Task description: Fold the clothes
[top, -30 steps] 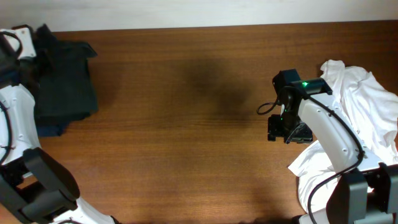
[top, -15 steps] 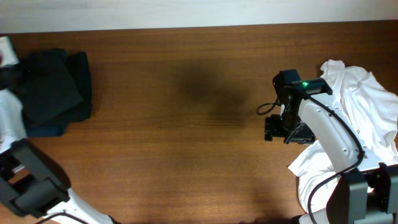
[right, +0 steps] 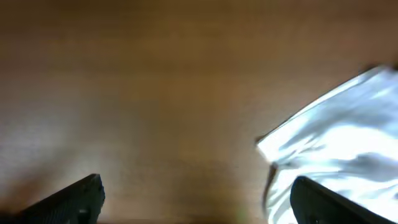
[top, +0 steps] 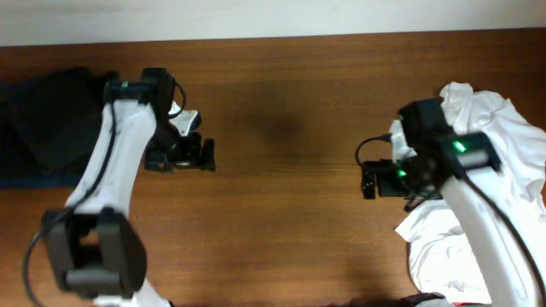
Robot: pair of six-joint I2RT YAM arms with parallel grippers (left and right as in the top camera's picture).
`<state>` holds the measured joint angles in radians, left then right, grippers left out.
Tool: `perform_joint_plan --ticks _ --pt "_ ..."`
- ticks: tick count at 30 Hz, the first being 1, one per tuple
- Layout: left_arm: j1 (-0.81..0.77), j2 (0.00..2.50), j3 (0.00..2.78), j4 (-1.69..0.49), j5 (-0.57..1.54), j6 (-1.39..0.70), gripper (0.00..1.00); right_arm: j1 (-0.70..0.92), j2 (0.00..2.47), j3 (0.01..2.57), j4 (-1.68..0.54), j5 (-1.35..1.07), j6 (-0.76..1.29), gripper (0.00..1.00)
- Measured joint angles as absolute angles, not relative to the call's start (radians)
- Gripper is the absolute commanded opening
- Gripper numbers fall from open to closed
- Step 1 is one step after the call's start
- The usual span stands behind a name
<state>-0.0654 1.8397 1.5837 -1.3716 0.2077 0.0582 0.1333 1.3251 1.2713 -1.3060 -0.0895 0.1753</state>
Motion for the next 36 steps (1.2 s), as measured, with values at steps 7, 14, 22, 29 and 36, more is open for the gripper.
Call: perform_joint_plan --ticks 7,14,22,29,36 --pt "-0.065 0.804 0.948 -0.88 0.163 0.024 0.99 0.132 0.57 1.193 -1.256 0.053 0.171 0.99" --pt "-0.065 0.435 0.888 -0.864 0.159 0.021 0.99 0.132 0.516 1.187 -1.255 0.064 0.172 0.99" --pt "-0.065 0.434 0.887 -0.925 0.159 0.021 0.99 0.134 0.256 1.057 -1.162 0.098 0.17 0.98" --pt "-0.065 0.434 0.884 -0.925 0.157 0.021 0.99 0.117 0.012 0.442 -0.462 0.13 0.153 0.99" --pt "-0.065 0.435 0.883 -0.923 0.156 0.021 0.99 -0.009 0.012 0.043 0.045 0.111 0.078 0.99"
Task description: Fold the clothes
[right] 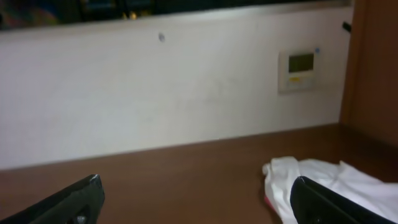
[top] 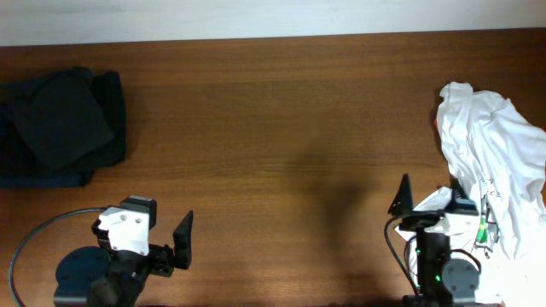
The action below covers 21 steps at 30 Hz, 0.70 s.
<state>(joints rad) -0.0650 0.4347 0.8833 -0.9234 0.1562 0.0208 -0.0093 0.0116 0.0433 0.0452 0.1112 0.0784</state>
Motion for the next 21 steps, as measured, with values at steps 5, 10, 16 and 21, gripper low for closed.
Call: perform_joint_plan --ticks 5,10,16,21 --pt "-0.065 0.435 0.883 -0.923 0.156 0.021 0.99 -0.025 0.015 0.01 -0.068 0.062 0.066 0.99" --pt "-0.065 0.435 0.883 -0.924 0.156 0.021 0.99 -0.025 0.015 0.01 -0.068 0.062 0.067 0.99" --pt "-0.065 0.435 0.883 -0.924 0.156 0.021 0.99 -0.025 0.015 0.01 -0.068 0.062 0.067 0.99" --pt "-0.065 0.369 0.79 -0.894 0.088 0.03 0.99 -0.025 0.015 0.01 -0.068 0.06 0.066 0.99"
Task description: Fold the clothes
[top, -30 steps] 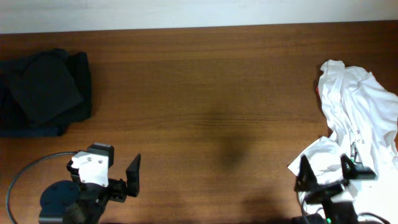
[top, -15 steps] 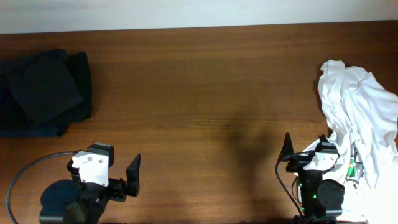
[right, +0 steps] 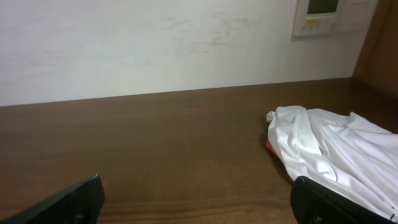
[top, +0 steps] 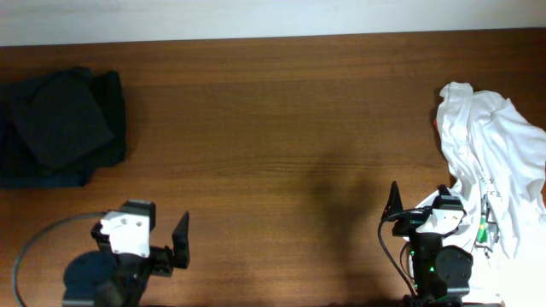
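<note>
A crumpled white garment lies at the table's right side, and in the right wrist view the white garment is ahead to the right. A dark folded pile rests at the far left. My right gripper is open and empty, fingers wide apart, low at the near edge and apart from the garment. In the overhead view the right gripper sits just left of the cloth. My left gripper is at the near left edge, one finger standing far out sideways, holding nothing.
Brown wooden table runs between the two piles. A bit of red shows under the white garment's near-left edge. Beyond the table's far edge is a pale wall with a thermostat.
Both arms stay folded back at the near edge. The right wrist camera now looks lower, with more table and less wall. The clothes have not moved.
First both arms reached out over the table, the left near the dark pile, the right open and low beside the white garment. Then both were folded back at the near edge, empty, and they remain there. Neither pile has changed.
</note>
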Robot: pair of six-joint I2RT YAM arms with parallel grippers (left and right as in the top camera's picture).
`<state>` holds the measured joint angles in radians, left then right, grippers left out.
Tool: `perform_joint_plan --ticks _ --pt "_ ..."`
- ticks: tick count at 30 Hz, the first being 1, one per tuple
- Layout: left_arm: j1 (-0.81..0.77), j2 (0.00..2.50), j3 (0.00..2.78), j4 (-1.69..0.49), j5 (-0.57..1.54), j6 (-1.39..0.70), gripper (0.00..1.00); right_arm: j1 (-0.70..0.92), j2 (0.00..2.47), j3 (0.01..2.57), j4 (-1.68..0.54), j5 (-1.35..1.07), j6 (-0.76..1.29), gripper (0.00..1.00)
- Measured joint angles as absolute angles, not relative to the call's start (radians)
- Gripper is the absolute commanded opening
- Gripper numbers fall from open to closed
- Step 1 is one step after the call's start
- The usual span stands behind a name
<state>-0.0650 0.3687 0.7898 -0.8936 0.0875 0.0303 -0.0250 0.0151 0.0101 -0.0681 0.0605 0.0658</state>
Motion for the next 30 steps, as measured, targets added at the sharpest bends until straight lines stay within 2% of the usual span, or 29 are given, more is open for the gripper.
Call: perform_joint_plan --ticks 5,8,9,30 --pt "-0.065 0.068 0.303 -0.44 0.047 0.034 0.99 -0.026 0.014 0.01 -0.068 0.057 0.063 0.99" --pt "-0.057 0.017 0.103 -0.112 0.026 0.034 0.99 -0.026 0.013 0.01 -0.068 0.055 0.062 0.99" --pt "-0.052 0.015 0.061 -0.062 0.025 0.034 0.99 -0.026 0.013 0.01 -0.068 0.055 0.062 0.99" --pt "-0.051 0.014 0.017 -0.084 0.017 0.034 0.99 -0.026 0.013 0.01 -0.068 0.055 0.056 0.99"
